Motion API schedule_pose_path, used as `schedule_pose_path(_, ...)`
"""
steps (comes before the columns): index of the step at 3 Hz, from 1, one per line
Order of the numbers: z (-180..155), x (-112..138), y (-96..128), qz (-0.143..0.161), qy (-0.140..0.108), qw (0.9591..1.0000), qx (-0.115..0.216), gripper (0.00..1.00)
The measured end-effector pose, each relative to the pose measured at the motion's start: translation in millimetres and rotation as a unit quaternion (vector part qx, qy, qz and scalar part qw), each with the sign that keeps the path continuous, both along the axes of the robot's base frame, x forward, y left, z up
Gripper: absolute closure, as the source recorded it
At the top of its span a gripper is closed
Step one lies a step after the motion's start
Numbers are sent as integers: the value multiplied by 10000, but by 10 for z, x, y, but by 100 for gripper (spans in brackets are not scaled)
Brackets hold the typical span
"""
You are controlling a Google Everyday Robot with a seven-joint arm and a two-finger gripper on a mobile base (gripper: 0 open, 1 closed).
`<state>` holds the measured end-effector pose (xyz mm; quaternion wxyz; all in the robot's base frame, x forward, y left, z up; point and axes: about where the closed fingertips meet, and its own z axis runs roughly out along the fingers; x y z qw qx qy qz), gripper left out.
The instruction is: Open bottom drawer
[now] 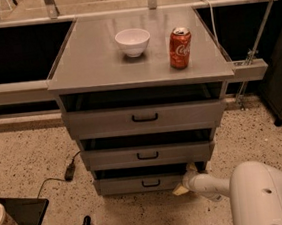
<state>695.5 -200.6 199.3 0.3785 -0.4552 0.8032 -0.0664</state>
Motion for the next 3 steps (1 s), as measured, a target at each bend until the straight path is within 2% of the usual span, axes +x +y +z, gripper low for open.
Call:
schedule_pose_path(1,-305,100,-127,-263,-79,9994,191,0)
schedule_pose_path(2,-437,247,-215,-437,-112,9987,229,0)
schedule_pose_path(3,-434,246,-213,-436,-112,9987,229,0)
